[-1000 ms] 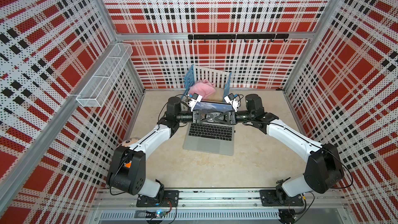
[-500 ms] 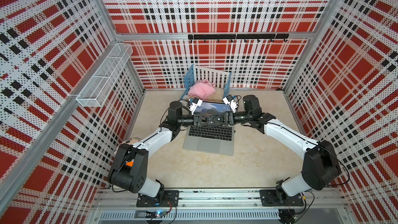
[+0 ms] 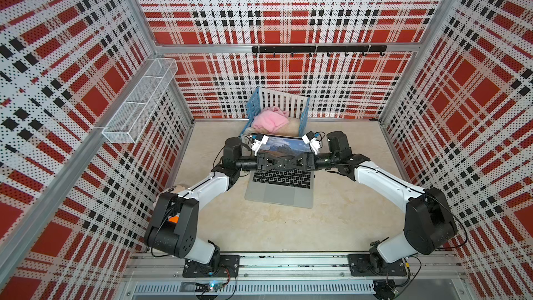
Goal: Remove the wireless mouse receiver from the laptop
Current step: Place the mouse at the center of the board.
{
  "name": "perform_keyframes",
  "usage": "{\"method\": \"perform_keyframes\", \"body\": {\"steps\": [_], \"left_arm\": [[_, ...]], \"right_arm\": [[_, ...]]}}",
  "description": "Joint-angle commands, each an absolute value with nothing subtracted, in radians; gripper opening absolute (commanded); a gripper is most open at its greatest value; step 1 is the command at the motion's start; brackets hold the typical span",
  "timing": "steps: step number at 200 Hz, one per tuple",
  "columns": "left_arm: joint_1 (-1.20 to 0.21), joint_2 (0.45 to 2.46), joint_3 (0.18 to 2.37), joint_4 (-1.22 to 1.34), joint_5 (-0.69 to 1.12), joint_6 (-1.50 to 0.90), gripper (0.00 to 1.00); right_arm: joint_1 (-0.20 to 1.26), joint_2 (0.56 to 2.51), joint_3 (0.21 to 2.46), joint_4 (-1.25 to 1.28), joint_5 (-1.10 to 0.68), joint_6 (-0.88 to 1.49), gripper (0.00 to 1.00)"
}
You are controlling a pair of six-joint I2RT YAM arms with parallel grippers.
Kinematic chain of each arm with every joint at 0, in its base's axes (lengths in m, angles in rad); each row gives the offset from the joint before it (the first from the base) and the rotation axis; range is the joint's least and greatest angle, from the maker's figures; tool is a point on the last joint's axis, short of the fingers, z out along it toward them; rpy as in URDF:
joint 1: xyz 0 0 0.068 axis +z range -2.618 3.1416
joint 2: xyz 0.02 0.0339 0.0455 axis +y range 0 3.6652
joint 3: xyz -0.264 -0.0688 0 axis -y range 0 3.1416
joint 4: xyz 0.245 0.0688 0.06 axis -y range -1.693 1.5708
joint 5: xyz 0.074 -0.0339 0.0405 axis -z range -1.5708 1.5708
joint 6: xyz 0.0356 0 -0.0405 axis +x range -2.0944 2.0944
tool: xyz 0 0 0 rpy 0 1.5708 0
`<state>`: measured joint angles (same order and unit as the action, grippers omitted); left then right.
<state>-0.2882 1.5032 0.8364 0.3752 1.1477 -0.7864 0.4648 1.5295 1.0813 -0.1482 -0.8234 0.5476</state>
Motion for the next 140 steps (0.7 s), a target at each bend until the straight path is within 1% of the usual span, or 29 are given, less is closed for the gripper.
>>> {"method": "perform_keyframes", "body": {"steps": [1, 57, 92, 104, 120, 140], "left_arm": [[-0.285, 1.518, 0.839, 0.408, 1.172, -0.781, 0.0], [-0.287, 1.514, 0.835, 0.408, 1.177, -0.776, 0.0], [-0.288, 1.513, 0.83, 0.408, 1.177, -0.773, 0.0], [-0.288, 1.515, 0.831, 0.408, 1.177, -0.772, 0.0], [-0.29, 1.515, 0.83, 0.408, 1.178, -0.77, 0.0], [-0.291, 1.518, 0.831, 0.408, 1.18, -0.77, 0.0]], "right_arm": [[0.462, 1.486, 1.078, -0.166, -0.806, 0.543, 0.9], [0.462, 1.487, 1.107, -0.182, -0.783, 0.541, 0.79], [0.463, 1.49, 1.12, -0.211, -0.763, 0.526, 0.68], [0.462, 1.485, 1.121, -0.214, -0.755, 0.525, 0.63], [0.463, 1.479, 1.121, -0.215, -0.75, 0.523, 0.62], [0.462, 1.479, 1.124, -0.218, -0.752, 0.523, 0.56]]}}
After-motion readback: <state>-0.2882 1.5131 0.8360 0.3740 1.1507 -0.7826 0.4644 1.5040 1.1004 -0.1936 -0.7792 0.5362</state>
